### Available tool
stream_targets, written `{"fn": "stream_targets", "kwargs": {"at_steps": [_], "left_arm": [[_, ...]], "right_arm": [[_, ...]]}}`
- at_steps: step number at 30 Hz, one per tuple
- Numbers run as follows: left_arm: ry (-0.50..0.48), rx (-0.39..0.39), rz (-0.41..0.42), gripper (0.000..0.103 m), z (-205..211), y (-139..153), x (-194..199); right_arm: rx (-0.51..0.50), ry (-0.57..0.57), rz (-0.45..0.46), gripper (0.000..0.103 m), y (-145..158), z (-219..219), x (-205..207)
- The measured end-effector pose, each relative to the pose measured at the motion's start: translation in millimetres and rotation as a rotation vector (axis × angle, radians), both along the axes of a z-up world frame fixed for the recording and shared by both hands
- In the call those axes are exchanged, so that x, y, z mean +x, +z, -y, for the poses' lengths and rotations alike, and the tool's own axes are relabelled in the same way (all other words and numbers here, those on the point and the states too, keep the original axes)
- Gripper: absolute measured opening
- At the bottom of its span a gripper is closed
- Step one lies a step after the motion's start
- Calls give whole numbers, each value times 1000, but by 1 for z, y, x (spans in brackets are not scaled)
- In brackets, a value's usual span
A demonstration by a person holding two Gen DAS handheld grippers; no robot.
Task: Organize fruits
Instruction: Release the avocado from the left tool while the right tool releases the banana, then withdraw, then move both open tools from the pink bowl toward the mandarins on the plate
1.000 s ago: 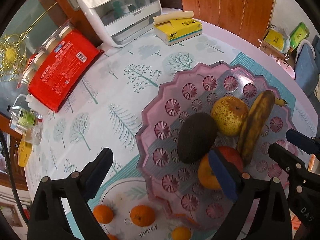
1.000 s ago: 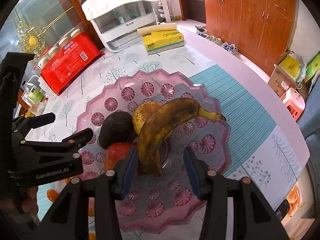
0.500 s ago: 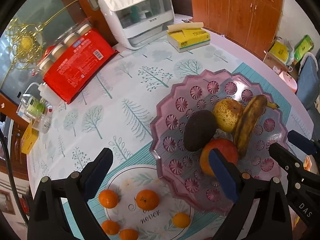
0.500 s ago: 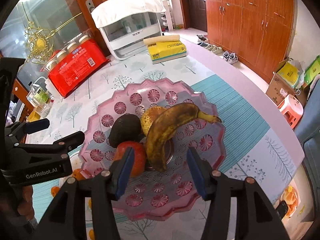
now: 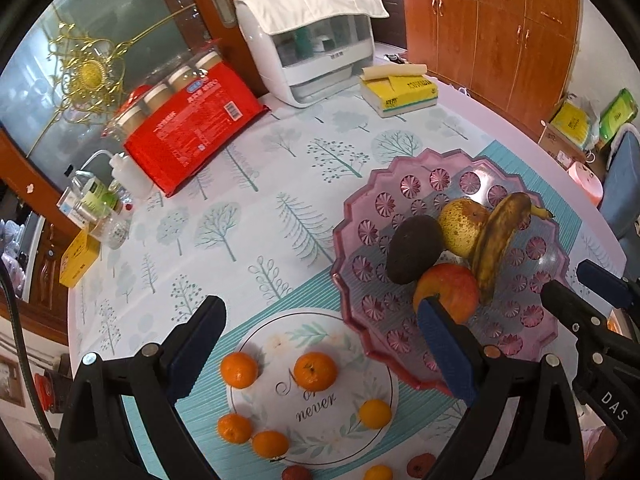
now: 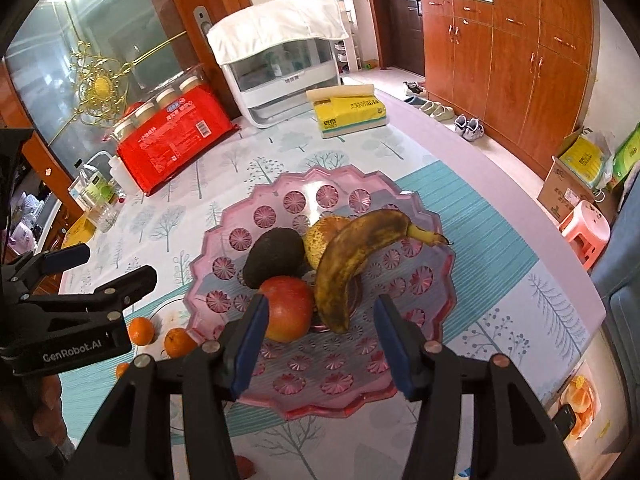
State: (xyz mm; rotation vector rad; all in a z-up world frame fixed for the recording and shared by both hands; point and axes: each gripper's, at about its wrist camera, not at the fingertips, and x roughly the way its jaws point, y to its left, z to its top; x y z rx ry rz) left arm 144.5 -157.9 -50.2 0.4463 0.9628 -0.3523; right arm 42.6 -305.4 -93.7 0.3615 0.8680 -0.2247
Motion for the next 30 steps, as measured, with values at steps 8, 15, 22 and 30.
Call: {"fn": "stream_targets", "kwargs": {"at_steps": [8,15,22,30], "left_arm": [[27,-18,26,96,-22,13,-17],[60,-34,41,96,-46,23,-30],[99,-46,60,96,-74,32,-38],[157,-72,89,96,-108,42,-43]], "right_arm": [[-15,26,30,55,14,-16,-9],[-32,55,57,55,26,-34,-15],[-51,95,82,55,38,-56,-15],[-79,140,136,55,56,-74,-18]]}}
